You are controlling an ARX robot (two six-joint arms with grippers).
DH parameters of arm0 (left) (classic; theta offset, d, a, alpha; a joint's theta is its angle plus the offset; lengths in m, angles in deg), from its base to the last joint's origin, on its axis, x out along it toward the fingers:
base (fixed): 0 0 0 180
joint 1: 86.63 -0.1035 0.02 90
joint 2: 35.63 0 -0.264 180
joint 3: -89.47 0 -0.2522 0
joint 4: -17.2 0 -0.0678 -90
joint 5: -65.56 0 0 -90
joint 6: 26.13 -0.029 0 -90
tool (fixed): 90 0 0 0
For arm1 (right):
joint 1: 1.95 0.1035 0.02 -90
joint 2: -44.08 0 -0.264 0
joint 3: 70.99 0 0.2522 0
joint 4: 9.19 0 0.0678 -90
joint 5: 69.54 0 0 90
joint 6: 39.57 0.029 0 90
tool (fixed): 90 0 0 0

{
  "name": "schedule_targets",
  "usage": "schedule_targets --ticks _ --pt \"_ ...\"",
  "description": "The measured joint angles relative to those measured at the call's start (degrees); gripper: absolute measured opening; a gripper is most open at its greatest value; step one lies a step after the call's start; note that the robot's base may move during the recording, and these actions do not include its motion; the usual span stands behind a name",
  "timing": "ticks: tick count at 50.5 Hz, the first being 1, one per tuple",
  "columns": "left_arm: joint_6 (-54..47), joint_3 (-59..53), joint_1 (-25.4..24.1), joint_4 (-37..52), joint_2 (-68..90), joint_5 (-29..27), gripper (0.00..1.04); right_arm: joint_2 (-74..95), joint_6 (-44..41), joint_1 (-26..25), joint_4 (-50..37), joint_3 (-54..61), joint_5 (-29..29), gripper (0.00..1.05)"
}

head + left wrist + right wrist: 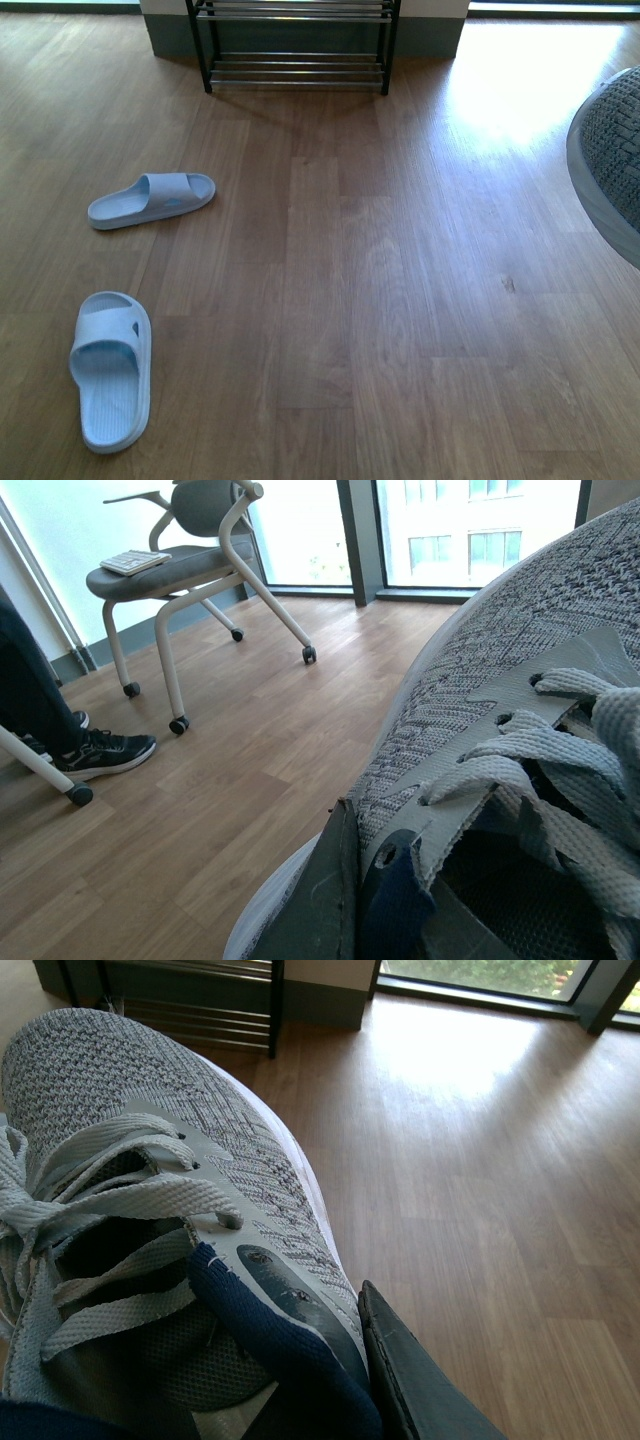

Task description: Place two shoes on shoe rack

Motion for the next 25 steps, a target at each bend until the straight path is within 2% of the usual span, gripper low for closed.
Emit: schedule_targets --ticks 25 --pt "0.0 0.0 0.0 0.0 0.0 -0.2 0.02 0.0 0.0 0.0 0.0 0.0 -0.2 0.01"
